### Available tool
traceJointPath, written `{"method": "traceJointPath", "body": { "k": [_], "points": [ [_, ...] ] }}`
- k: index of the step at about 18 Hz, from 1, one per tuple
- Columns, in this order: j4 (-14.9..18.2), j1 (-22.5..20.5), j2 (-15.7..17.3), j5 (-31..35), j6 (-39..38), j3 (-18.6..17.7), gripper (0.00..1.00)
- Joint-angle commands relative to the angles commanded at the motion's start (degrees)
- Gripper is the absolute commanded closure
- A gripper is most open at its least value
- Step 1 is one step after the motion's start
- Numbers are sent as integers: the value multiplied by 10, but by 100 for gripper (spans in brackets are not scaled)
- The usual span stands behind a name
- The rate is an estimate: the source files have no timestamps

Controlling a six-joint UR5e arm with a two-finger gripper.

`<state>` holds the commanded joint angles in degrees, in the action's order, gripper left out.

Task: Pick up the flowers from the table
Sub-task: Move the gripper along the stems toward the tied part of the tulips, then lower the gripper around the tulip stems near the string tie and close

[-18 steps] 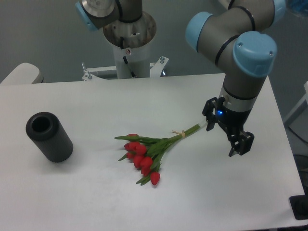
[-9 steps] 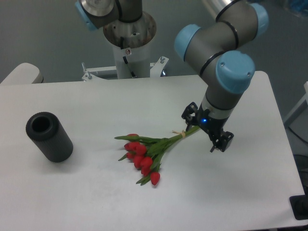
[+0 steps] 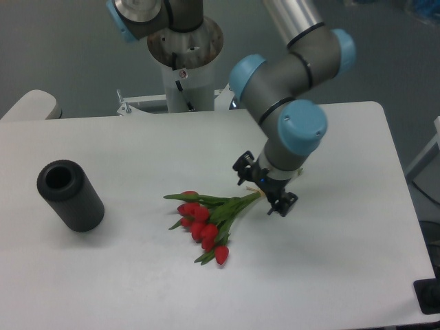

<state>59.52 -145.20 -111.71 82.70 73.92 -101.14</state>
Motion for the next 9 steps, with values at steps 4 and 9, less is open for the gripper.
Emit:
{"method": "traceJointPath", "body": {
  "k": [4,9],
  "points": [
    [-39,8,-1,0,0,-48,0],
    [-91,11,-4,0,-8,-76,0]
  ]
}}
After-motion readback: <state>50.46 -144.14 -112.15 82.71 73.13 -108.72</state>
